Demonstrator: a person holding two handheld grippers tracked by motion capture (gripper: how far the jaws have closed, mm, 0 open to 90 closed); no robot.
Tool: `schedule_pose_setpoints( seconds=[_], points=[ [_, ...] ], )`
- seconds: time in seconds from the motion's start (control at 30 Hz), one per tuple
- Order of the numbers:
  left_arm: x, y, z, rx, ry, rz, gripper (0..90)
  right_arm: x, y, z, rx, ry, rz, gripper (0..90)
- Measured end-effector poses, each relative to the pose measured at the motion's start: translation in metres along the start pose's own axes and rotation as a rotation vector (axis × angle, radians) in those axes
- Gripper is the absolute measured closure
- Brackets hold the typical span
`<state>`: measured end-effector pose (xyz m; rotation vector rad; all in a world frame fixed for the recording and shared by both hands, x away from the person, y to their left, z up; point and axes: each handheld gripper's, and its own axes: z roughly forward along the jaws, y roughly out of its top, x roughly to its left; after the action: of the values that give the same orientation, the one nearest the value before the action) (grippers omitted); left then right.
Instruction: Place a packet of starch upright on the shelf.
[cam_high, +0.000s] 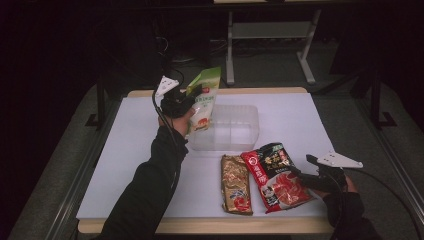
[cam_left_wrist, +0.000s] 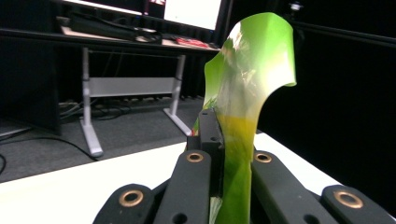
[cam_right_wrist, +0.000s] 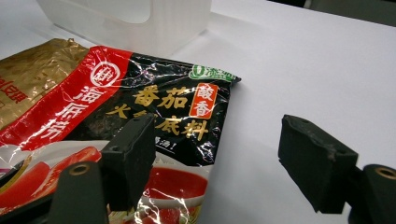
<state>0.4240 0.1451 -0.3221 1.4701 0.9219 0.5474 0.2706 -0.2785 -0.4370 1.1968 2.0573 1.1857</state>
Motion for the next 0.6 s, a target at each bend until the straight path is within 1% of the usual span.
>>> schedule_pose_setpoints(
  seconds=[0.03,0.07,0.1,0.13,0.17,0.2,0.23,0.3,0.4,0.43,0.5,0.57,0.6],
  points=[
    [0.000,-0.002,0.002,-0.014,0.002,-0.012,89.8,0.000,0.000,0.000,0.004,-0.002,0.000,26.7],
    [0.001,-0.004,0.004,-0.027,0.010,-0.015,89.8,0.000,0.000,0.000,0.006,-0.002,0.002,26.8],
    [0.001,-0.006,0.006,-0.036,0.027,-0.015,89.8,0.000,0.000,0.001,0.009,0.001,0.005,26.7],
    [0.001,-0.008,0.008,-0.046,0.028,-0.023,89.8,0.001,0.000,0.001,0.013,0.001,0.004,26.2],
    [0.001,-0.010,0.010,-0.047,0.036,-0.021,89.8,0.001,-0.001,0.001,0.017,0.000,-0.003,26.1],
    [0.001,-0.012,0.012,-0.039,0.055,-0.010,89.8,0.001,-0.001,0.002,0.019,0.002,-0.010,26.1],
    [0.002,-0.014,0.014,-0.037,0.059,-0.006,89.8,0.002,-0.001,0.002,0.023,0.005,-0.012,26.1],
    [0.003,-0.019,0.017,-0.033,0.083,-0.012,89.8,0.002,-0.001,0.003,0.023,0.006,-0.015,26.1],
    [0.007,-0.026,0.022,-0.053,0.101,-0.015,89.8,0.003,-0.001,0.003,0.025,0.008,-0.018,26.1],
    [0.008,-0.028,0.023,-0.060,0.100,-0.024,89.8,0.003,-0.001,0.004,0.026,0.011,-0.016,26.1],
    [0.008,-0.033,0.025,-0.058,0.103,-0.019,89.8,0.003,-0.001,0.004,0.030,0.010,-0.022,26.1],
    [0.008,-0.039,0.028,-0.032,0.102,-0.005,89.7,0.004,-0.001,0.005,0.031,0.010,-0.027,26.2],
    [0.008,-0.041,0.028,-0.029,0.106,-0.002,89.7,0.004,-0.001,0.005,0.031,0.010,-0.030,26.1]
  ],
)
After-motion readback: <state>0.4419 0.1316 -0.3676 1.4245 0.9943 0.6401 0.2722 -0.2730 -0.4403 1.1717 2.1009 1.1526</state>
